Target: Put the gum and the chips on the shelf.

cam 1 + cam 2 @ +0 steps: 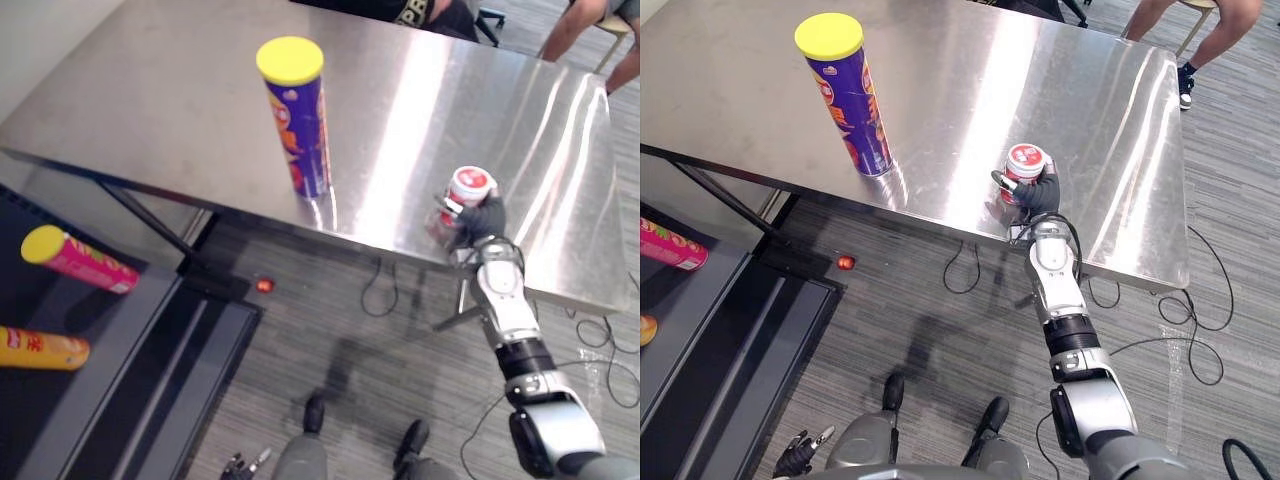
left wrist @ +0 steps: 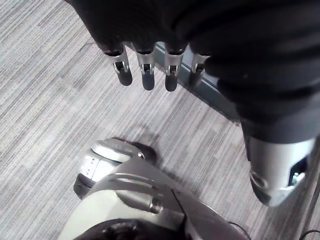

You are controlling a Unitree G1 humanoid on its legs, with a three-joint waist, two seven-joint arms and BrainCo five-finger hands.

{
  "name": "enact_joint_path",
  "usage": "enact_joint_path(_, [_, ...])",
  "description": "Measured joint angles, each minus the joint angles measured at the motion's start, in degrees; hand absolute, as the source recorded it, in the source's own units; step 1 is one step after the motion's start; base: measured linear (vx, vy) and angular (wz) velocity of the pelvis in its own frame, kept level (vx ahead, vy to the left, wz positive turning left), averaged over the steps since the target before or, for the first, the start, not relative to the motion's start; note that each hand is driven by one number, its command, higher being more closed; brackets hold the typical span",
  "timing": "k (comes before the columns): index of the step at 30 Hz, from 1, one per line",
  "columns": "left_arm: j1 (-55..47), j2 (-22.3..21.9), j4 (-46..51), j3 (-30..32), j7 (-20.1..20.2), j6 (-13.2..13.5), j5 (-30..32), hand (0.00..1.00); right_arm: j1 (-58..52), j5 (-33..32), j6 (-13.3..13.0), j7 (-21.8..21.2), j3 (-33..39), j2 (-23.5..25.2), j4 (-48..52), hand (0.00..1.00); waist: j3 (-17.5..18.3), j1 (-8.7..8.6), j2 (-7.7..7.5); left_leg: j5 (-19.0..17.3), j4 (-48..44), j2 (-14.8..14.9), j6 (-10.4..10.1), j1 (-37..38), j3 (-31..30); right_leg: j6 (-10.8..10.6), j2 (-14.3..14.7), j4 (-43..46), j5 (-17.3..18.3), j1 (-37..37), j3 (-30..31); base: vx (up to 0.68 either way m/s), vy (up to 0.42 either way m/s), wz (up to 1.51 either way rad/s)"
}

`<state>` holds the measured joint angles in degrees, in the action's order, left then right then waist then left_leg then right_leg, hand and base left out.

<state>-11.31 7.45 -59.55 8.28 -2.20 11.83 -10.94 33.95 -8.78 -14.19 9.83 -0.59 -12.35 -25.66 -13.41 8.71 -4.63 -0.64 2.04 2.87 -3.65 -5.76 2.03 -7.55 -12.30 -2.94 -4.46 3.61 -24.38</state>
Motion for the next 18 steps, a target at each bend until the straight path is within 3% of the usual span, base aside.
enact_joint_path(5, [0.0, -0.1, 0.6, 0.6, -0.1, -0.1, 0.0, 0.0, -0.7, 0.2, 0.2, 0.1, 0.0, 1.6, 2.4, 1.0, -0.2, 0.08, -0.28, 0.0, 0.0, 0.0, 0.0, 0.7, 0.8, -0.1, -0.1, 0.0, -0.4, -0.1, 1.3, -0.02, 0.007, -0.09])
enact_joint_path(13, [0.0, -0.6, 0.8, 3.0, -0.2, -0.6, 0.7, 0.0, -8.6, 2.0, -1.2, -1.1, 0.0, 1.5, 26.9, 1.0, -0.1, -0.63, -0.28, -0.1, -0.1, 0.8, -0.1, 2.0, 2.1, -0.1, 0.5, -0.1, -0.4, -0.6, 2.9, -0.03, -0.015, -0.09])
enact_joint_path(17, [0.0, -0.7, 0.6, 3.4, -0.2, -0.7, 1.0, 0.0, -14.8, 1.9, -2.7, -3.4, 0.1, 0.9, 34.3, 1.0, 0.2, -1.02, -0.5, -0.2, 0.0, 0.9, -0.2, 2.9, 2.4, -0.1, 0.7, -0.1, -0.4, -1.1, 3.4, -0.03, -0.014, -0.09])
enact_joint_path(18, [-0.8, -0.8, 0.0, 3.6, -0.2, -0.8, 1.2, 0.0, -21.3, 0.7, -2.8, -6.2, 0.0, 1.1, 38.0, 1.0, 2.2, -2.19, -0.84, -0.2, 0.1, 0.9, -0.2, 3.1, 2.7, -0.1, 0.7, -0.1, -0.4, -1.0, 3.8, -0.04, -0.01, -0.11])
